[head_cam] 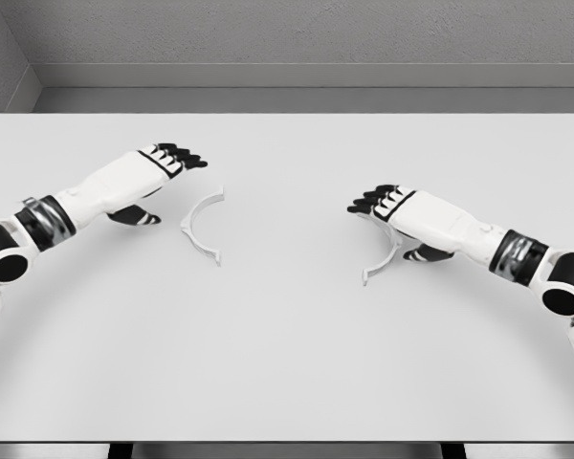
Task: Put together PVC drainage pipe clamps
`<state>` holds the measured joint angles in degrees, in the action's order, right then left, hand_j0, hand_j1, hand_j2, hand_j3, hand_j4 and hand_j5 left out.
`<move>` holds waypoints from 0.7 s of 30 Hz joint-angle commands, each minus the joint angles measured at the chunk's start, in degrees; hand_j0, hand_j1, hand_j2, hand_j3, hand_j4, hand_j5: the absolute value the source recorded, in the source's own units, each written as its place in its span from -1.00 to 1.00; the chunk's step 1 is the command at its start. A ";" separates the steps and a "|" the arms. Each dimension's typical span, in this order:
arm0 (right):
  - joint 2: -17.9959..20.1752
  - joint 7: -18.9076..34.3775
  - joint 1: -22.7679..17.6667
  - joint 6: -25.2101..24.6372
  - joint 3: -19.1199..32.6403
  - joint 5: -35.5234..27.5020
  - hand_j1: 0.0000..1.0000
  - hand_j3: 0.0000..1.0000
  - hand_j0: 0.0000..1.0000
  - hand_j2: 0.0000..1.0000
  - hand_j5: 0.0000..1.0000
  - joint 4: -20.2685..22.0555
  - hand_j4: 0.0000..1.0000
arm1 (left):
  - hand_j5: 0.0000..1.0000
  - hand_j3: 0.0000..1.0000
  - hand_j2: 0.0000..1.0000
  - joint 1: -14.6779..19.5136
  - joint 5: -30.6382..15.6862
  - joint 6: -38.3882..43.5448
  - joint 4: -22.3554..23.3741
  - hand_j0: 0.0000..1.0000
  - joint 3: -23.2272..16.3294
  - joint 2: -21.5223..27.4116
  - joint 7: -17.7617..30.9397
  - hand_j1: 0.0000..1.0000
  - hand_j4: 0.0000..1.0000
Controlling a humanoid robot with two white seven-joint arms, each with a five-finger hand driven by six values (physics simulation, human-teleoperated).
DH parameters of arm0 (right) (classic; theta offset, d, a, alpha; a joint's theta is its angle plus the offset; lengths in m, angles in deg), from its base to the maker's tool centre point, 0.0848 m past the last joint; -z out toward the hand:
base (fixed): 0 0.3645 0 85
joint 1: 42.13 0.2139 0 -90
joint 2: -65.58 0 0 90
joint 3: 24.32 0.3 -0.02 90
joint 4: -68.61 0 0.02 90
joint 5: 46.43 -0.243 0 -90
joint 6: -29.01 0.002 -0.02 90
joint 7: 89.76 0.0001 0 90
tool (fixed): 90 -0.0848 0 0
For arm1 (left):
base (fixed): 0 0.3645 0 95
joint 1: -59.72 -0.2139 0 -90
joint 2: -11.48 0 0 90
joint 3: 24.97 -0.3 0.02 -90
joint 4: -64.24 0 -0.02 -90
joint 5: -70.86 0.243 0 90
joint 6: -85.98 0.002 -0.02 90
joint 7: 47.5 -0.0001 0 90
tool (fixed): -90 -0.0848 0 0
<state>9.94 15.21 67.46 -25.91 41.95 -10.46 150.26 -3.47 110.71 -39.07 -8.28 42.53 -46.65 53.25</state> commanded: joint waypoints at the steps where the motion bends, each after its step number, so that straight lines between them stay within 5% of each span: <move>1: -0.08 -0.03 0.09 -0.08 -0.26 -0.11 1.00 1.00 1.00 1.00 1.00 -0.61 1.00 | 1.00 1.00 1.00 0.18 -0.30 0.05 1.06 1.00 -0.87 -0.68 -0.03 1.00 1.00; 21: -1.84 -0.03 1.14 -0.08 -0.35 0.77 1.00 1.00 1.00 1.00 1.00 -1.75 1.00 | 1.00 1.00 1.00 1.23 -0.30 0.05 4.32 1.00 -2.19 -3.66 -0.03 1.00 1.00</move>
<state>8.14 15.19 68.61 -25.92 41.58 -9.35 148.44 -2.24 110.81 -39.08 -3.95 40.34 -49.94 53.25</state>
